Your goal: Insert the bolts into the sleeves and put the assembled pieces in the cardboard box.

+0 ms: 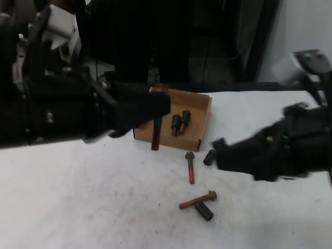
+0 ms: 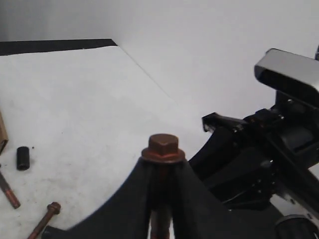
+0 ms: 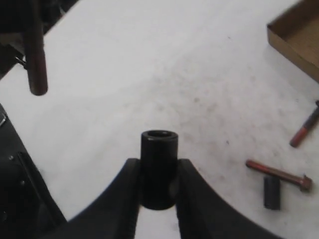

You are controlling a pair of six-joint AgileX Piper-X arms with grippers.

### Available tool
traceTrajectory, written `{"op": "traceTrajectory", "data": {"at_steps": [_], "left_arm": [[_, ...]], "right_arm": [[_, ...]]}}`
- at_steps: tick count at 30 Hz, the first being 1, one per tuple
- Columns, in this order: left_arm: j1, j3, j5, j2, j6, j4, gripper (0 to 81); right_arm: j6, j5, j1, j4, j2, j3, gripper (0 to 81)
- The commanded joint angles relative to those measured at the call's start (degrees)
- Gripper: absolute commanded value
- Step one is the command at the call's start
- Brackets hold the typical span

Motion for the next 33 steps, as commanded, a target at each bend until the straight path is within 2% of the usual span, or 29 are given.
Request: {"op": "traceTrajectory", "data": {"at_steps": [1,5,9,16,33], "left_arm": [[3.82,-0.13,8.50,-0.52,-0.36,-6.28,0.8],[8.03,-0.13,14.27,-0.52,-0.91,-8.67,0.8],[9.90,-0.13,18.08,-0.52,-1.71,-8.67,0.8],[9.80,0.37,17.97,0.17,-1.20,-9.12,0.8],[9.80,0.37,17.33,4.81,-1.72,-14.62,0.8]], "right_arm": [[1.68,-2.65,2.22,-8.68,2.07,-0.13,0.2],[2.95,-4.28,4.16,-13.85,5.45,-0.13,0.2],[5.50,-5.51,5.00,-17.38,7.94,-0.13,0.2],[8.63,-6.41,6.61,-23.99,8.53,-0.13,0.2],[9.16,-8.35,6.96,-24.89,8.28,-0.13,0.2]]}}
